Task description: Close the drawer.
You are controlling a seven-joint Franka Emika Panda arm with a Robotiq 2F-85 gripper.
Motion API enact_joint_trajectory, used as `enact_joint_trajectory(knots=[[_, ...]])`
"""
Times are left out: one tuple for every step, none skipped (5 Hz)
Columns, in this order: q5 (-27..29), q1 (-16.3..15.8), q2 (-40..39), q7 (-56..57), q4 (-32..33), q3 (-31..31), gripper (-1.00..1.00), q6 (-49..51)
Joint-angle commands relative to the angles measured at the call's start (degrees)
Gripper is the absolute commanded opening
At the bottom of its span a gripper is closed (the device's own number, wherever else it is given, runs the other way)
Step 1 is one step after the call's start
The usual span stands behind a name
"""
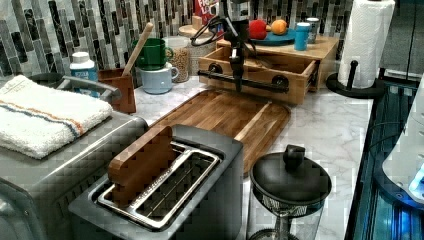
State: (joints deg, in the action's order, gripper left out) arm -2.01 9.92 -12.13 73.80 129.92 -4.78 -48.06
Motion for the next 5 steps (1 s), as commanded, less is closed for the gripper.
enact_joint_trajectory(knots=[[3.48, 12.79, -4.86, 17.72, -13.94, -8.94, -1.00, -2.21], [5.29, 15.59, -6.98, 23.68, -17.76, -9.75, -1.00, -0.51], [6.94, 17.95, -9.40, 28.19, -21.20, -9.88, -1.00, -0.34], [7.20, 19.43, -10.48, 28.61, -23.35, -9.62, -1.00, 1.43], [7.55, 18.47, -8.31, 23.22, -21.90, -10.41, -1.00, 3.94]])
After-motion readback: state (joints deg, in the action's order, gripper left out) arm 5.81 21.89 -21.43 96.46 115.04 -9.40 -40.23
